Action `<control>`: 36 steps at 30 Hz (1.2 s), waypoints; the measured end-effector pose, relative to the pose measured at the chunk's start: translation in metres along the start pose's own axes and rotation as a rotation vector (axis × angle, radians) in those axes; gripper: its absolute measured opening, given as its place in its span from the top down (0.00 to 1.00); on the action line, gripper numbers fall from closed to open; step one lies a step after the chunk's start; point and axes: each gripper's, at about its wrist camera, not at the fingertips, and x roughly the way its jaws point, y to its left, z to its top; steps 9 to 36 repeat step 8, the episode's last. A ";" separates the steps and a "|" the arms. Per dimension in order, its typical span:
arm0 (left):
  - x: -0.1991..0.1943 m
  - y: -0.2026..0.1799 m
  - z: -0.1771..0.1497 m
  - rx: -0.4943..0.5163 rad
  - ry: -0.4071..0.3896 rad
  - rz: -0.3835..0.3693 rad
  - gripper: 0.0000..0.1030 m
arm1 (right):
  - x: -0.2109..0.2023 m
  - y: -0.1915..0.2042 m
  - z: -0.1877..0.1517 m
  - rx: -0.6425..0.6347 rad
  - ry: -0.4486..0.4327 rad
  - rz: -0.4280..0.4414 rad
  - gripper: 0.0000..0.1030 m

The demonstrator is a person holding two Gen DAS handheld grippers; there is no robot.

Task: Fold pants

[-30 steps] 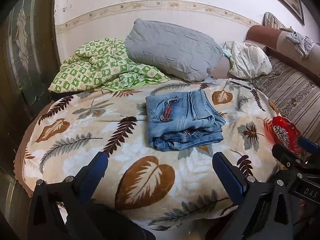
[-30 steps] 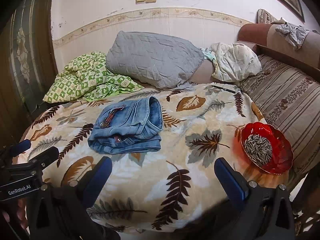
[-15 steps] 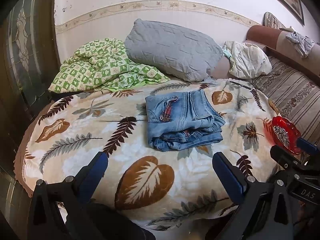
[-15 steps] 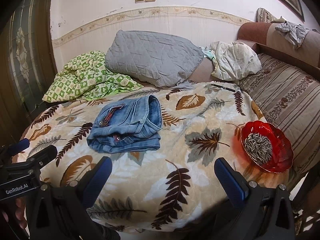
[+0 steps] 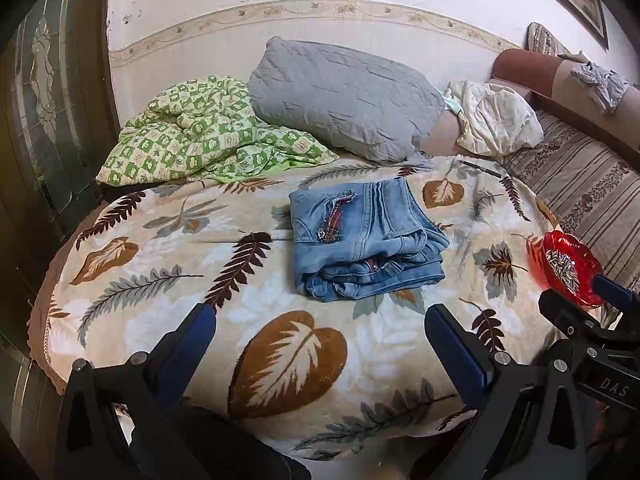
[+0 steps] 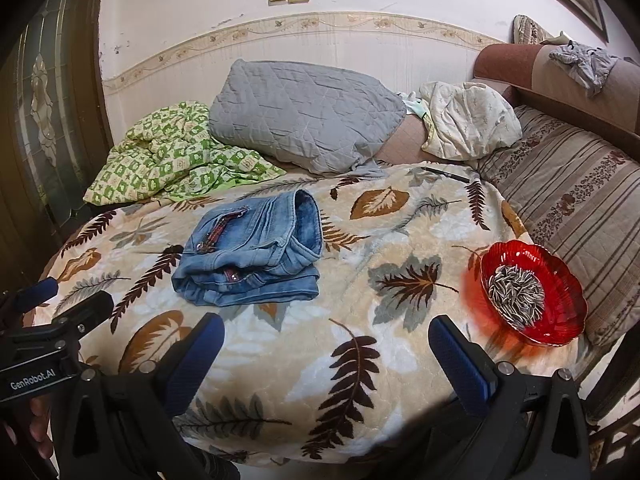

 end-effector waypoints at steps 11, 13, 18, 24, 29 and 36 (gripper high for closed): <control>0.000 0.004 -0.003 -0.039 -0.024 -0.074 0.00 | 0.004 0.001 -0.002 0.002 0.007 -0.004 0.00; 0.000 0.004 -0.003 -0.039 -0.024 -0.074 0.00 | 0.004 0.001 -0.002 0.002 0.007 -0.004 0.00; 0.000 0.004 -0.003 -0.039 -0.024 -0.074 0.00 | 0.004 0.001 -0.002 0.002 0.007 -0.004 0.00; 0.000 0.004 -0.003 -0.039 -0.024 -0.074 0.00 | 0.004 0.001 -0.002 0.002 0.007 -0.004 0.00; 0.000 0.004 -0.003 -0.039 -0.024 -0.074 0.00 | 0.004 0.001 -0.002 0.002 0.007 -0.004 0.00; 0.000 0.004 -0.003 -0.039 -0.024 -0.074 0.00 | 0.004 0.001 -0.002 0.002 0.007 -0.004 0.00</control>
